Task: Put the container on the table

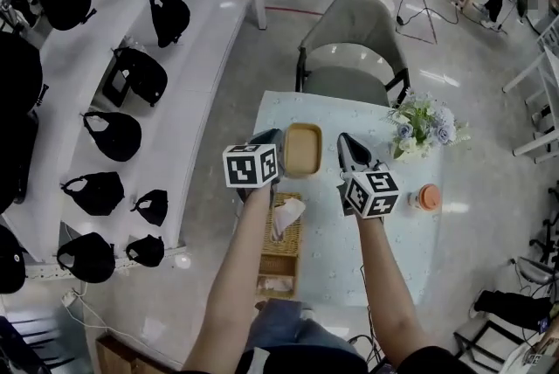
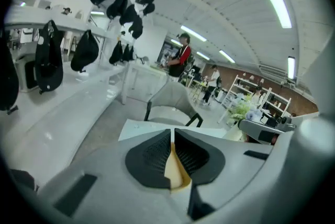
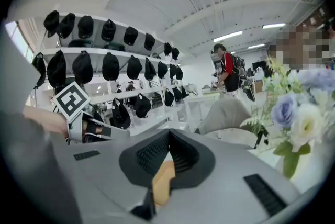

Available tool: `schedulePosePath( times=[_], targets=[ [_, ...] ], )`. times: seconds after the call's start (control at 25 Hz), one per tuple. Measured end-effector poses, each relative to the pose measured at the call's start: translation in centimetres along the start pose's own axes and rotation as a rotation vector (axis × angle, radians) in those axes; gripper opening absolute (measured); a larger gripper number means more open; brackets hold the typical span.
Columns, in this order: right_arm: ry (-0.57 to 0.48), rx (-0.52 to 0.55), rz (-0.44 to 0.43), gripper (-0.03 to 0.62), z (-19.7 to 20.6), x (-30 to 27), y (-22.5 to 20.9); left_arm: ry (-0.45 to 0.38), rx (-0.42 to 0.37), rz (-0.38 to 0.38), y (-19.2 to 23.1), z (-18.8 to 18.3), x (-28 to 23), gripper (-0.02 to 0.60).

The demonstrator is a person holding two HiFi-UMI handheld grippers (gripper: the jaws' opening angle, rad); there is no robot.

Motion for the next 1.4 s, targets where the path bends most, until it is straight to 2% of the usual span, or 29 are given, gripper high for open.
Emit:
schedulePosePath(
  times=[0.24,0.44,0.52,0.64,0.8,1.04,1.24,1.4],
  targets=[
    [-0.176,-0.016,0.013,-0.002,-4.0,7.3,0.7,-0.232,-0.138,0.067,-5.8,-1.7,6.2,0.013],
    [-0.295,0.026,0.017,-0.002,-6.0,13.7,1.0,-0.399,-0.342,0.091,-11.5,-1.7,11.5,0.009],
    [-0.330,0.033,0.019,-0.002,-6.5,16.0,1.0,-0.454,-0.412,0.092,-13.5,-1.4,13.3,0.009],
    [-0.375,0.033,0.029,-0.002,-6.7,19.3,0.9,-0.516,-0.460,0.097,-15.7,-0.4,15.6,0.009],
    [-0.416,0.036,0.048,-0.002,-6.4,23.3,1.3,-0.562,-0.495,0.096,-17.7,1.3,18.3,0.009],
    [-0.473,0.052,0.109,-0.002,-5.6,27.9,1.6,-0.583,-0.574,0.086,-20.8,4.2,20.8,0.009],
    [-0.489,0.061,0.159,-0.002,-5.3,30.1,1.5,-0.625,-0.558,0.058,-21.3,5.7,22.2,0.008],
    [-0.494,0.066,0.185,-0.002,-5.0,31.2,1.1,-0.616,-0.565,0.070,-21.6,6.2,22.5,0.008]
  ],
)
Point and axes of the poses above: the fingertips, and each gripper's own axes: x backward along the fingers, y to its left, z out of its underside, the point moved 9 cm from there along x, backward along the fingers, and after that the axes turned 8 degrees about z, right-handed, at the moved point
